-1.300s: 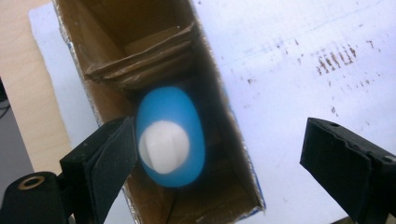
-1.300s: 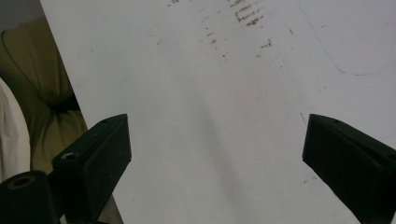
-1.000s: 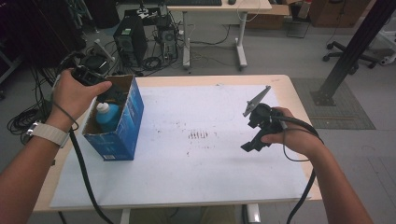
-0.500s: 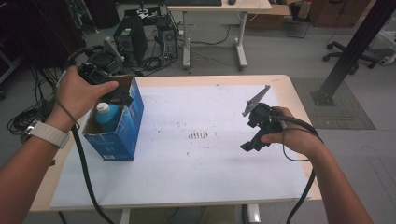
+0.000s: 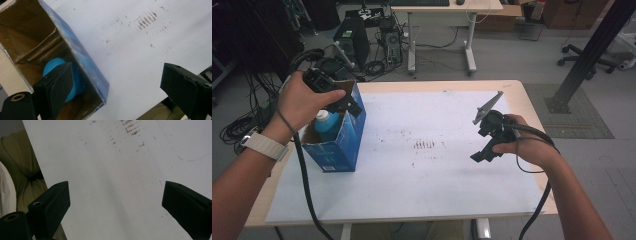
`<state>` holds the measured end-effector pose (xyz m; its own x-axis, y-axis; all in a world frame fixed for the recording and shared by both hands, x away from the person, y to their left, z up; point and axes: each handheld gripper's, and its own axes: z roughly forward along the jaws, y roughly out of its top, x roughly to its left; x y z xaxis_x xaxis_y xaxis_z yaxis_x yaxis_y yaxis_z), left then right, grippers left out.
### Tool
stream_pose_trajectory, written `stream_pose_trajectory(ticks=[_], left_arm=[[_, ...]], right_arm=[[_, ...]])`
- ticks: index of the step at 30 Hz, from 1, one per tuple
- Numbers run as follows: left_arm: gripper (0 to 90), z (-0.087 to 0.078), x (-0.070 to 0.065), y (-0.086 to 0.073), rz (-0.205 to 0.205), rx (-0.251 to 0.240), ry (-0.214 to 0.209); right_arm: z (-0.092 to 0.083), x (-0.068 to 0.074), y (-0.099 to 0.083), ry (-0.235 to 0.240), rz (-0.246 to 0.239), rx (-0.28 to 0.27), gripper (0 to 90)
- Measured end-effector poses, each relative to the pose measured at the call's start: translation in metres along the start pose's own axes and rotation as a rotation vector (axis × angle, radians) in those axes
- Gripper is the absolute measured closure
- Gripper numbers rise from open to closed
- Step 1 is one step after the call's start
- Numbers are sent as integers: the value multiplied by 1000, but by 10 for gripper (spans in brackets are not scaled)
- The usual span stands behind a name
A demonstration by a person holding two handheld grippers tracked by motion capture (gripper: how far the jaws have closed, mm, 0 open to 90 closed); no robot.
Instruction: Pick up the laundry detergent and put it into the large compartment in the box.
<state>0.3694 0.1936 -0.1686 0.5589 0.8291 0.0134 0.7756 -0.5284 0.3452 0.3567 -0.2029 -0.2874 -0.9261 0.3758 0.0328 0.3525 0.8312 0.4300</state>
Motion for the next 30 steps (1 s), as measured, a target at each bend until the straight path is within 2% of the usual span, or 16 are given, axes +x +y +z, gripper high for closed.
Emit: stream_pose_trajectory(ticks=[9,14,30], left_arm=[[114,3,-16,3,67,12,-25],[112,4,-22,4,83,6,-51],[111,4,-42,8,153,8,-73]], right_arm=[[0,0,-2,1,6,2,83],[-1,0,-3,-2,9,1,83],[0,0,-3,-2,5,-3,83]])
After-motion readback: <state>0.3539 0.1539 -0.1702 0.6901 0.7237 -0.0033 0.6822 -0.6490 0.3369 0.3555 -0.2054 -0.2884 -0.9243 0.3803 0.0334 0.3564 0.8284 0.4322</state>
